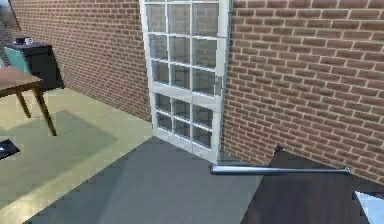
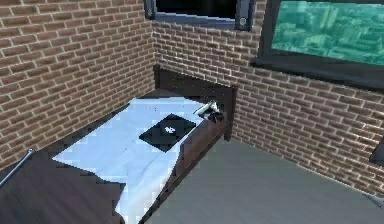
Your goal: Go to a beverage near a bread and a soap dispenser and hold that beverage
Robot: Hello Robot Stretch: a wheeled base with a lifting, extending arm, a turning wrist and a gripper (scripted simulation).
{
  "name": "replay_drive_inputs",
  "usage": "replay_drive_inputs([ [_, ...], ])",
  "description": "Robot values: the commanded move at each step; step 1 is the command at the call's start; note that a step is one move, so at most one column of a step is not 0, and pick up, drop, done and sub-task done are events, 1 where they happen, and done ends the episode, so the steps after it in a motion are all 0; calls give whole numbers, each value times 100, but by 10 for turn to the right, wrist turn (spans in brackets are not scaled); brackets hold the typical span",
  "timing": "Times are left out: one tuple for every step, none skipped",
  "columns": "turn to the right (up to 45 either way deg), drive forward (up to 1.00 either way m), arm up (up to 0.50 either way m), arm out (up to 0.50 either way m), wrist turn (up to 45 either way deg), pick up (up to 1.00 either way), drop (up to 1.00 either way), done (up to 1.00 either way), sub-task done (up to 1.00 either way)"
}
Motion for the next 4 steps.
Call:
replay_drive_inputs([
  [-270, 0, 0, 0, 0, 0, 0, 0, 0],
  [0, 100, 0, 0, 0, 0, 0, 0, 0],
  [0, 100, 0, 0, 0, 0, 0, 0, 0],
  [-30, 0, 0, 0, 0, 0, 0, 0, 0],
])
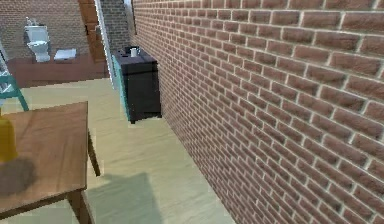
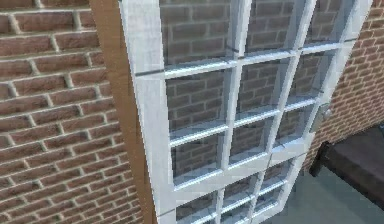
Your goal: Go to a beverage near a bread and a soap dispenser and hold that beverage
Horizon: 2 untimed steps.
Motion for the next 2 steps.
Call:
replay_drive_inputs([
  [0, 65, 0, 0, 0, 0, 0, 0, 0],
  [-240, 0, 0, 0, 0, 0, 0, 0, 0],
])
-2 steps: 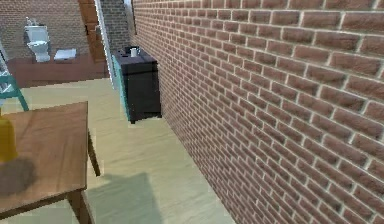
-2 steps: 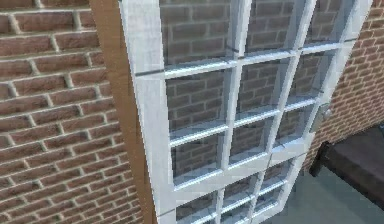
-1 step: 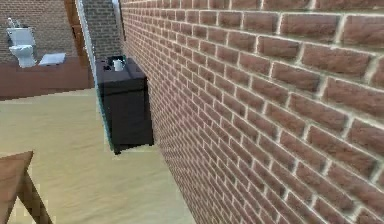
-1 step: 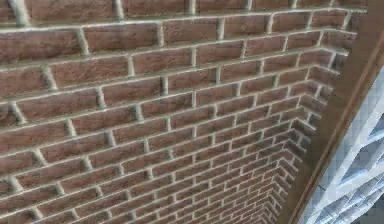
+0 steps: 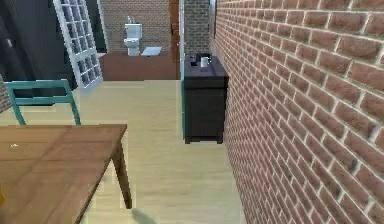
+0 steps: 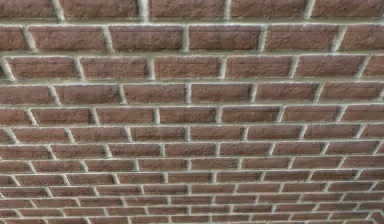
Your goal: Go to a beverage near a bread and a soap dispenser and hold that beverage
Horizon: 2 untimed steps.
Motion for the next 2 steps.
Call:
replay_drive_inputs([
  [0, 100, 0, 0, 0, 0, 0, 0, 0],
  [-60, 0, 0, 0, 0, 0, 0, 0, 0],
])
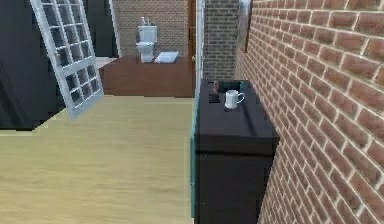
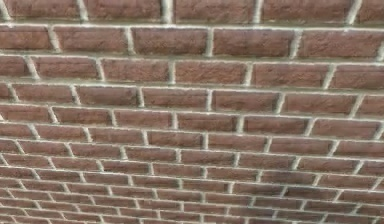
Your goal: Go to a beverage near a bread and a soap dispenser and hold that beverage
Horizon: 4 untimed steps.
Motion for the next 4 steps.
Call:
replay_drive_inputs([
  [0, 20, 0, 0, 0, 0, 0, 0, 0],
  [-360, 0, 0, 0, 0, 0, 0, 0, 0],
  [0, 85, 0, 0, 0, 0, 0, 0, 0],
  [-450, 0, 0, 0, 0, 0, 0, 0, 0],
])
